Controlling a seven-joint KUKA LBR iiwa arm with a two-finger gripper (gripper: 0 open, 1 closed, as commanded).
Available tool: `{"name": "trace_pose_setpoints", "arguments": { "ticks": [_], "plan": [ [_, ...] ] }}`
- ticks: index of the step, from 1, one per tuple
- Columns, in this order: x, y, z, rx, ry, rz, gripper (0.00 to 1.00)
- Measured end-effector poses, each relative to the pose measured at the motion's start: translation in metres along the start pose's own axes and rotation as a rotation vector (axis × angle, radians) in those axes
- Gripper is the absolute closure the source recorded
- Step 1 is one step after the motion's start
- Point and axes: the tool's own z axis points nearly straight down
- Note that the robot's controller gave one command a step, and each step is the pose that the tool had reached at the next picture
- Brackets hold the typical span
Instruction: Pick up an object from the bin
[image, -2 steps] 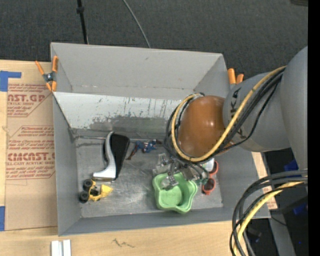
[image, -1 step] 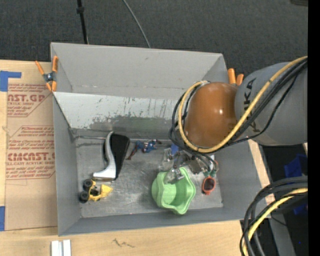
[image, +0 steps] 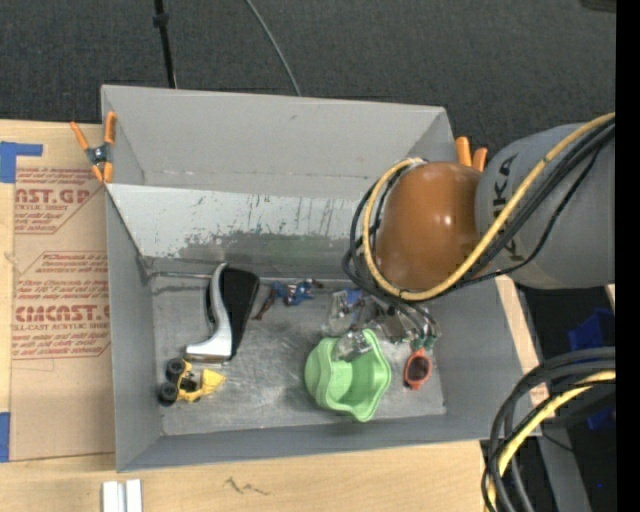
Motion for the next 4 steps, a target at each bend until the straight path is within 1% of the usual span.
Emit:
{"name": "trace_pose_setpoints", "arguments": {
  "ticks": [1,2,3,4],
  "plan": [
    [0.004,0.003,0.000,-0.004,0.020,0.005,1.00],
    [-0.002,0.001,-0.002,0.001,-0.002,-0.001,1.00],
    [0.005,0.003,0.006,-0.005,0.018,-0.002,1.00],
    [-0.005,-0.007,0.001,0.000,0.000,0.011,1.00]
  ]
}}
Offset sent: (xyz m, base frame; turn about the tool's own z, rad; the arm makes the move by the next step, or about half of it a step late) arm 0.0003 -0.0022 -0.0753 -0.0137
